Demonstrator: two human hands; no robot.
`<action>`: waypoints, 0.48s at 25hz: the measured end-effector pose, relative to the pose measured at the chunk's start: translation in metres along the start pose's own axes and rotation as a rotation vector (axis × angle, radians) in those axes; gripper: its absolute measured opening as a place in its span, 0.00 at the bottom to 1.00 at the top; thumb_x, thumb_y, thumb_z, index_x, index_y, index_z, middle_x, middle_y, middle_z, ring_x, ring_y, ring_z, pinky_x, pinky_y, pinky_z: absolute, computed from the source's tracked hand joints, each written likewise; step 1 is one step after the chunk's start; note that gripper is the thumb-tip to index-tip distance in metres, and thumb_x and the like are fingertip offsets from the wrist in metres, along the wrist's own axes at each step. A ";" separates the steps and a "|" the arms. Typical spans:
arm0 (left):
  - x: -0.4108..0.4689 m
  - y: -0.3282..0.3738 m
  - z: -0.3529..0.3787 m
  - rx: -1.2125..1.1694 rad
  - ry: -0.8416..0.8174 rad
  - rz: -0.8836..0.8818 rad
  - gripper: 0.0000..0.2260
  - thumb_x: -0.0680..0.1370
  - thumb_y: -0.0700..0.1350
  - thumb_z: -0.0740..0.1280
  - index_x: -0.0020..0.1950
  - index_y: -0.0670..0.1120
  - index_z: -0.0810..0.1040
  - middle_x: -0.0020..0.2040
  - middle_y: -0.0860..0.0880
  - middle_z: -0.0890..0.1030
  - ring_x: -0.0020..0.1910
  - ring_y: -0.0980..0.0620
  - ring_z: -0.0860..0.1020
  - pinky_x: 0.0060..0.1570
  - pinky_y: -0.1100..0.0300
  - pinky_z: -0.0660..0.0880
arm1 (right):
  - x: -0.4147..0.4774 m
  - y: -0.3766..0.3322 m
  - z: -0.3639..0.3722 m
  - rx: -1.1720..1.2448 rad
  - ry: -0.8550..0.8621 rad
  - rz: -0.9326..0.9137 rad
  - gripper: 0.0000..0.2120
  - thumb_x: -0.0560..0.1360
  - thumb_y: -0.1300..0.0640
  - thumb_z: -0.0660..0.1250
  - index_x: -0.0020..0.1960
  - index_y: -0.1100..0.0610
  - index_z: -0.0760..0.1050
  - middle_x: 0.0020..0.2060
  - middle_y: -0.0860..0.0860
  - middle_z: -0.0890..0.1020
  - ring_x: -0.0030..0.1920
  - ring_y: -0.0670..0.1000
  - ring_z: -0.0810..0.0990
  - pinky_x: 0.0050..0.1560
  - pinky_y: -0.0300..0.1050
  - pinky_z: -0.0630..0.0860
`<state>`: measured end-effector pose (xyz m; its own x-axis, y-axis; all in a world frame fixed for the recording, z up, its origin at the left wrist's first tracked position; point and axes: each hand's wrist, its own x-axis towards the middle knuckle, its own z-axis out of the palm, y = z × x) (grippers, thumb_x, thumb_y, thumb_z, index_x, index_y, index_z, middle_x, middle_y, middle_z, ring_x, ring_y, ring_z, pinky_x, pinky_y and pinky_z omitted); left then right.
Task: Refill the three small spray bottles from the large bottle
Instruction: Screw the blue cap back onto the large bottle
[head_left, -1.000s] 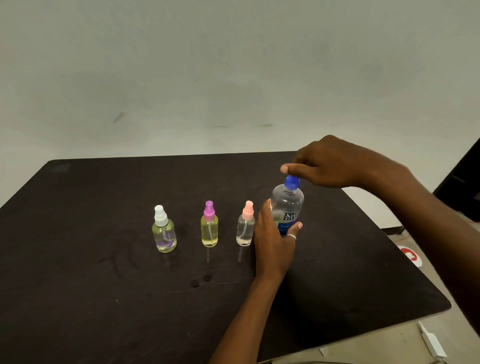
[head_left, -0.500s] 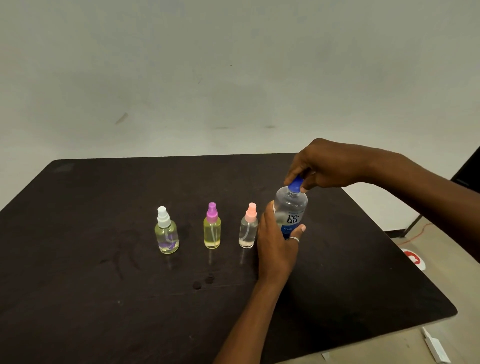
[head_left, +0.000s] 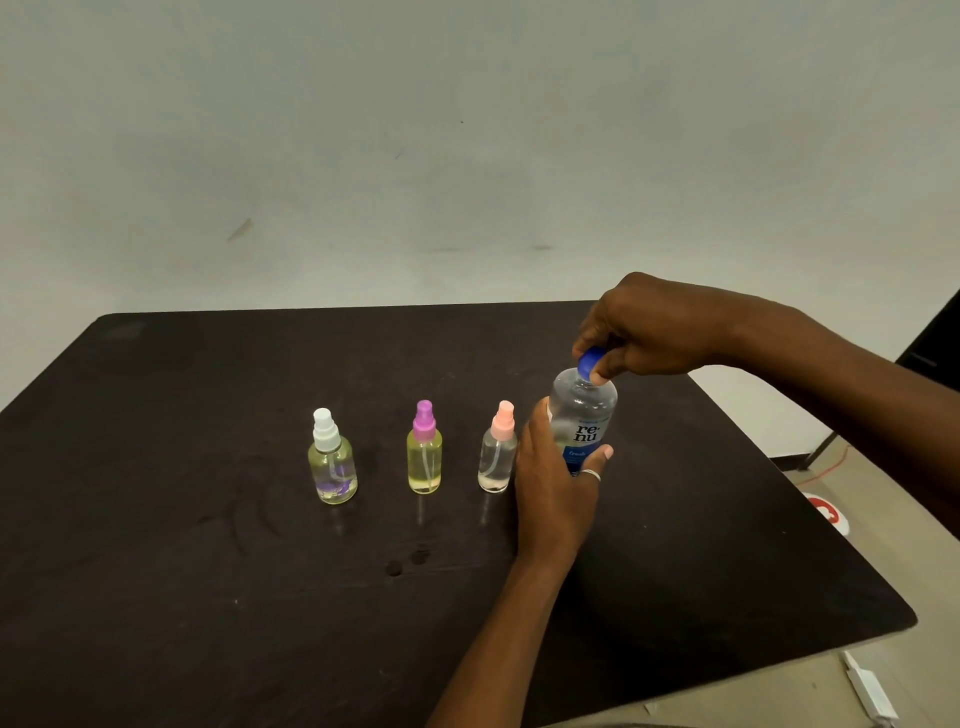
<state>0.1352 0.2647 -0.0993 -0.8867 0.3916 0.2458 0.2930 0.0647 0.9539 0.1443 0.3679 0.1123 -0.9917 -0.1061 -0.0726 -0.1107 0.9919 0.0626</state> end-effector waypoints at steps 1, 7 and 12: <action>0.000 0.001 0.000 0.002 -0.001 -0.002 0.36 0.74 0.50 0.76 0.77 0.53 0.61 0.72 0.55 0.70 0.72 0.57 0.69 0.69 0.59 0.71 | 0.000 -0.001 0.000 -0.017 0.001 -0.003 0.13 0.74 0.52 0.73 0.57 0.54 0.82 0.44 0.43 0.83 0.37 0.38 0.74 0.39 0.25 0.63; 0.000 0.000 0.000 -0.023 0.014 0.020 0.35 0.73 0.50 0.76 0.75 0.53 0.63 0.70 0.56 0.72 0.69 0.59 0.72 0.66 0.59 0.74 | 0.000 -0.005 0.005 -0.101 0.053 0.005 0.12 0.76 0.47 0.68 0.48 0.54 0.85 0.34 0.45 0.82 0.34 0.44 0.76 0.37 0.40 0.72; 0.001 -0.002 0.001 -0.014 0.018 0.028 0.35 0.73 0.51 0.77 0.75 0.52 0.64 0.69 0.55 0.73 0.68 0.57 0.73 0.65 0.59 0.75 | -0.001 -0.005 0.013 -0.142 0.106 0.059 0.18 0.77 0.45 0.64 0.37 0.56 0.82 0.30 0.52 0.82 0.30 0.49 0.76 0.34 0.46 0.73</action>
<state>0.1340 0.2660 -0.1015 -0.8844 0.3769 0.2752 0.3129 0.0414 0.9489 0.1466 0.3638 0.0994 -0.9973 -0.0618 0.0400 -0.0524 0.9776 0.2040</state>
